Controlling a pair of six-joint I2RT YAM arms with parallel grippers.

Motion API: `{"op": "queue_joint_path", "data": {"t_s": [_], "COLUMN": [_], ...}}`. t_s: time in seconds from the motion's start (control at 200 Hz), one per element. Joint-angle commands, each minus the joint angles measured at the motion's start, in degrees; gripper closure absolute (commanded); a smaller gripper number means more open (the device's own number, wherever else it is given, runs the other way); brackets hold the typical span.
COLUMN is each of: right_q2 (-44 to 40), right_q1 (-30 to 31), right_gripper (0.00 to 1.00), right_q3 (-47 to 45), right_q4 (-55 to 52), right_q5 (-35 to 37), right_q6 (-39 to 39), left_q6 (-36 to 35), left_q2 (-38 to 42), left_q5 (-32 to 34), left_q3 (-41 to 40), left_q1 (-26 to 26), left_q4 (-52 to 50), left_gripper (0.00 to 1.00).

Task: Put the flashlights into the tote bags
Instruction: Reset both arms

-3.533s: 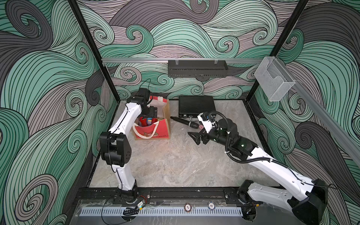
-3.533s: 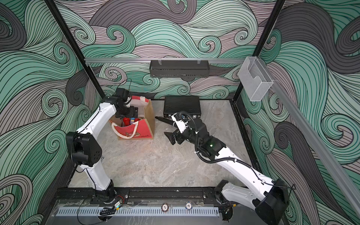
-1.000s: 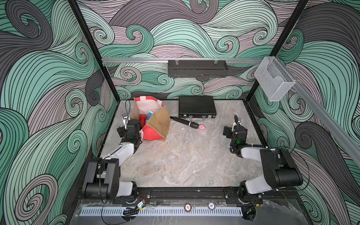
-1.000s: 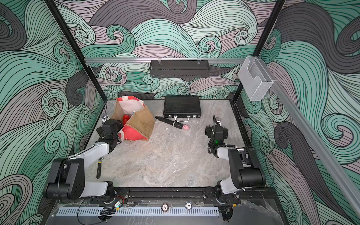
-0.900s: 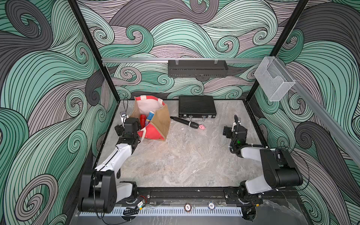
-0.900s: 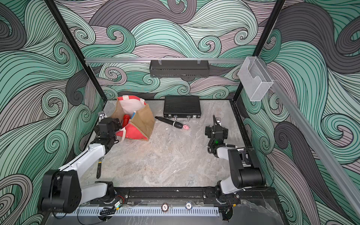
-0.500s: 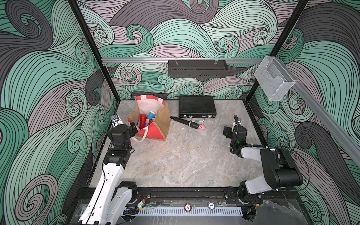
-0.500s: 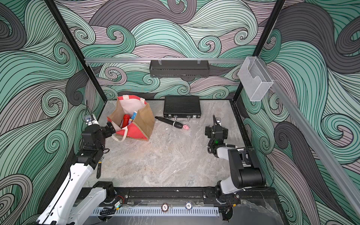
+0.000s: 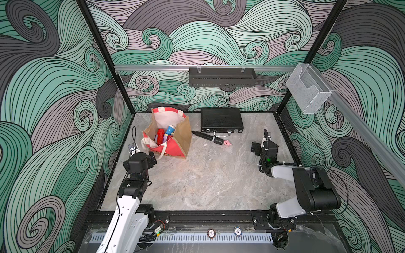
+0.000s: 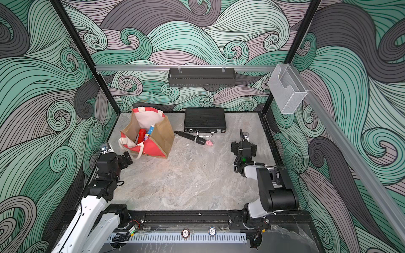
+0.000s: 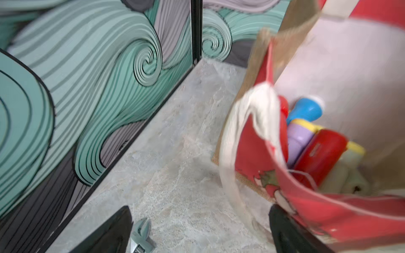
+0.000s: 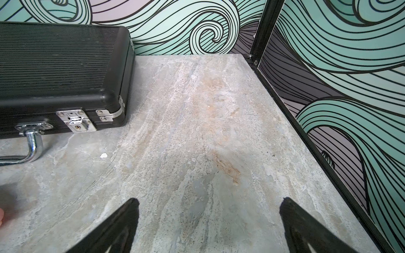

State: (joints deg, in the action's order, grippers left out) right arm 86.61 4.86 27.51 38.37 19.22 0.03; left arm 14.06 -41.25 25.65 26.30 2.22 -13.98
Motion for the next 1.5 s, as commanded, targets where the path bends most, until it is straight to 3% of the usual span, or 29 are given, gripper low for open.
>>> {"op": "queue_joint_path", "data": {"t_s": [0.0, 0.065, 0.13, 0.39, 0.571, 0.736, 0.846, 0.956, 1.026, 1.492], "right_q2": [0.22, 0.18, 0.07, 0.12, 0.11, 0.06, 0.05, 0.09, 0.14, -0.04], "right_q1": [-0.3, -0.29, -0.37, -0.52, -0.64, -0.73, -0.73, -0.75, -0.84, -1.44], "right_gripper": [0.01, 0.01, 0.01, 0.01, 0.01, 0.01, 0.01, 0.01, 0.01, 0.01], "right_q3": [1.07, 1.04, 0.92, 0.98, 0.98, 0.91, 0.93, 0.98, 1.05, 0.81], "right_q4": [-0.29, -0.31, -0.3, -0.29, -0.27, -0.31, -0.31, -0.39, -0.38, -0.42], "right_q5": [-0.51, -0.59, -0.7, -1.01, -1.07, -1.16, -1.26, -1.26, -1.3, -2.36], "right_q6": [0.15, 0.14, 0.23, 0.32, 0.42, 0.43, 0.46, 0.49, 0.58, 0.87], "left_q6": [2.29, 0.39, 6.11, -2.63, -7.34, -9.02, -11.12, -8.96, -10.01, -9.2], "left_q2": [-7.24, -13.51, -19.79, -31.91, -38.28, -43.81, -47.82, -45.9, -46.73, -45.95], "left_q5": [3.06, 1.86, 5.98, 7.5, 1.58, -3.83, -6.74, -10.14, -10.13, -10.16], "left_q3": [-1.62, -1.08, 1.87, 0.59, -0.44, 1.06, -1.65, 0.89, -0.02, 0.3], "left_q1": [-0.24, -0.28, -0.3, -0.48, -0.9, -1.14, -1.78, -3.31, -3.36, -3.36], "left_q4": [10.59, 14.06, 11.33, 33.78, 48.75, 49.98, 59.69, 51.22, 54.74, 52.74], "left_gripper": [0.01, 0.01, 0.01, 0.02, 0.02, 0.01, 0.01, 0.01, 0.01, 0.02]}}
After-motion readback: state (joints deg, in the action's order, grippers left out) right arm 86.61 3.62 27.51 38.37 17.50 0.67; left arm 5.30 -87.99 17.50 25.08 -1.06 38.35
